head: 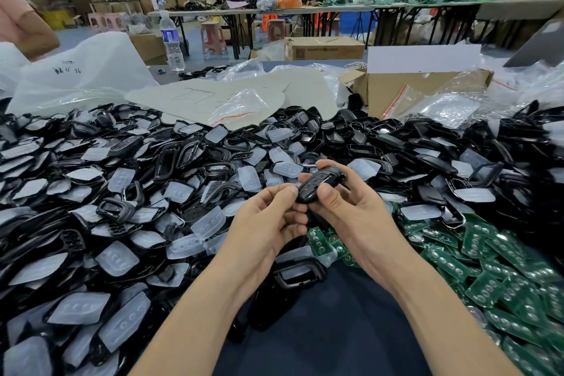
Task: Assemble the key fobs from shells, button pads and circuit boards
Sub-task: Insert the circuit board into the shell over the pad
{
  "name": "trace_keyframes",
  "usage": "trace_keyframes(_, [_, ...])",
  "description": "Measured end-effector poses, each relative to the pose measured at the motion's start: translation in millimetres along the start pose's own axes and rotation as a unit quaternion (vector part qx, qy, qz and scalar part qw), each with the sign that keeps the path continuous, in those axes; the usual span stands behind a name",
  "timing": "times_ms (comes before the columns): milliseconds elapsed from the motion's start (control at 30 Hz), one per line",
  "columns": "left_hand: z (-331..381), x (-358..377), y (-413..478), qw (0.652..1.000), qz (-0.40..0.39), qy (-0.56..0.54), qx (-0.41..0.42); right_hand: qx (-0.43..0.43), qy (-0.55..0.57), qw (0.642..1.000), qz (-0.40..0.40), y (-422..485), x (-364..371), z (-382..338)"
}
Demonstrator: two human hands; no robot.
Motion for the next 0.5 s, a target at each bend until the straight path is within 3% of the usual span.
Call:
trace_keyframes(300, [13, -7, -1, 0.988, 0.021, 0.122, 0.091, 0.0, 0.021, 1.0, -0.014, -2, 0, 0])
trace_keyframes(500, [13, -7, -1, 0.99, 0.026, 0.111, 0.084, 0.004, 0.014, 1.0, -0.01, -2, -1, 0])
Point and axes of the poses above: each hand's wrist, its own y-axis towards the middle knuckle, its own x-axis out of the palm, z = x × y, the point moved 9 cm from there along y, towards the middle knuckle, and after that the axes turned 5 degrees about -z, right-handed, at the moved point
